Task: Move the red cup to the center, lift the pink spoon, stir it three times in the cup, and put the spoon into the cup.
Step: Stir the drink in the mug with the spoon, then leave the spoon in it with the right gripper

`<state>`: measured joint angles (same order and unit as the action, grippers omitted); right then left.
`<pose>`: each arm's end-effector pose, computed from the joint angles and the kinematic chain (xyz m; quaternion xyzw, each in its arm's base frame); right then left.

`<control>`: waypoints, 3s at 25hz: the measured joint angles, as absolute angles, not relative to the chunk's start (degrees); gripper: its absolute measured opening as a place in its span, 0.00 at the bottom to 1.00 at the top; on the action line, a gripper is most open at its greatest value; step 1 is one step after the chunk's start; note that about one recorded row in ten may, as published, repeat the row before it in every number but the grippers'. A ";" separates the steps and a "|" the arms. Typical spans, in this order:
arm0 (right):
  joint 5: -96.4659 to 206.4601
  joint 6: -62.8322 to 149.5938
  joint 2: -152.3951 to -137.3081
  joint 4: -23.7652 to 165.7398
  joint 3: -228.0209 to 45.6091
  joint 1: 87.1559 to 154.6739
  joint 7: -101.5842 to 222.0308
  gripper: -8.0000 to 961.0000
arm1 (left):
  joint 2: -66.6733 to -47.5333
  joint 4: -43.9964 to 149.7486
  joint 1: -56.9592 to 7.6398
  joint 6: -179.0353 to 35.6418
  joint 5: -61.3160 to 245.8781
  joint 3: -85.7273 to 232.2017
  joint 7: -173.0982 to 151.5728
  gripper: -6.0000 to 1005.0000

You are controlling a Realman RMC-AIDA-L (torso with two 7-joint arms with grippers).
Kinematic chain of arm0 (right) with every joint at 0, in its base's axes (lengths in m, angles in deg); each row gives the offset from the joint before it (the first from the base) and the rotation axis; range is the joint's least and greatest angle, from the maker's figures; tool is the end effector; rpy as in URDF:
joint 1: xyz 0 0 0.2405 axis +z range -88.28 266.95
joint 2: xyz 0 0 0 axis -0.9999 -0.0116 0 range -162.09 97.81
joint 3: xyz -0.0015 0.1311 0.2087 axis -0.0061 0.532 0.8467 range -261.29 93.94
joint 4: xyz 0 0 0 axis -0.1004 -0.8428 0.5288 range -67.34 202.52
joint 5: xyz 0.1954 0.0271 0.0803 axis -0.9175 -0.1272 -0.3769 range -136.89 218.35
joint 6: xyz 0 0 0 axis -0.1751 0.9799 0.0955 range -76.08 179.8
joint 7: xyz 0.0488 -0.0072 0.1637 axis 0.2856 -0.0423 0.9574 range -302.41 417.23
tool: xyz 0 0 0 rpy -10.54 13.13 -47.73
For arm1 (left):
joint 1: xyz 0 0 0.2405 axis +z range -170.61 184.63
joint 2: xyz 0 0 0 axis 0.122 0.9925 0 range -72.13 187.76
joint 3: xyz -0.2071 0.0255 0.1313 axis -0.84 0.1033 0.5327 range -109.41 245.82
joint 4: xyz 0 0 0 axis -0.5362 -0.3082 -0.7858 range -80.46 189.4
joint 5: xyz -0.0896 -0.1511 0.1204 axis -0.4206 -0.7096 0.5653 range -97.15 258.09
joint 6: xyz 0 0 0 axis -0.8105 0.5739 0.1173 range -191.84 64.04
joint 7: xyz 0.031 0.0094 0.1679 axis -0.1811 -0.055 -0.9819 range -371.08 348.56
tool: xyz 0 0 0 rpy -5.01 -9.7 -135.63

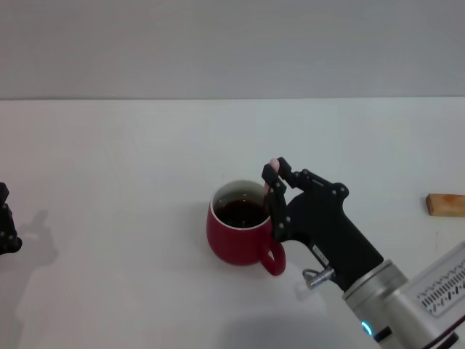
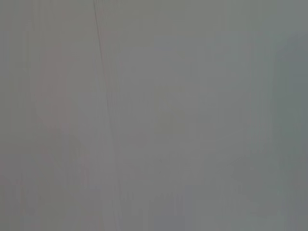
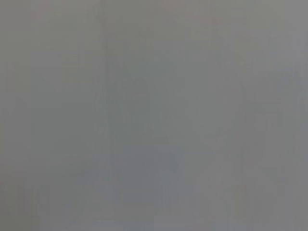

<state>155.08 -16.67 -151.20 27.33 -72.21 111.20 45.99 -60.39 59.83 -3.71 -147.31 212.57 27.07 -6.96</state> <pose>0.1785 0.2736 -0.1310 -0.7946 0.1711 0.3950 0.4282 -0.3618 0.2556 0.0029 -0.7017 -0.1730 -0.2651 0.6383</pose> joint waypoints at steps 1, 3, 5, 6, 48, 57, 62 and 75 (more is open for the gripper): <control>155.44 -16.65 -151.24 27.13 -72.23 110.87 45.99 0.07 | -60.40 59.85 -3.71 -147.31 212.57 27.07 -6.96 0.00; 155.88 -16.42 -151.33 26.57 -72.41 110.61 45.99 0.07 | -60.40 59.89 -3.71 -147.31 212.57 27.07 -6.96 0.00; 156.09 -16.14 -151.42 25.94 -72.97 110.62 45.99 0.07 | -60.40 59.89 -3.75 -147.31 212.57 27.08 -6.96 0.00; 156.11 -16.07 -151.47 25.71 -73.27 110.78 45.99 0.07 | -60.40 59.87 -3.83 -147.31 212.57 27.07 -6.96 0.00; 160.39 -16.10 -151.12 25.13 -71.09 107.99 45.97 0.07 | -60.49 60.27 -3.87 -147.31 212.57 27.25 -6.96 0.00; 160.72 -13.84 -151.43 24.55 -72.08 112.03 45.99 0.08 | -60.49 60.27 -4.08 -147.31 212.61 27.21 -6.95 0.00; 160.65 -12.73 -151.51 25.56 -71.44 114.18 46.01 0.07 | -60.49 60.26 -4.06 -147.31 212.65 27.17 -6.96 0.00; 160.21 -11.41 -151.46 28.00 -68.73 114.09 46.13 0.07 | -60.58 60.36 -3.69 -147.53 212.85 27.48 -6.96 0.00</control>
<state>160.21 -11.41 -151.46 28.00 -68.73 114.09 46.13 -60.58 60.36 -3.69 -147.53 212.85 27.48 -6.96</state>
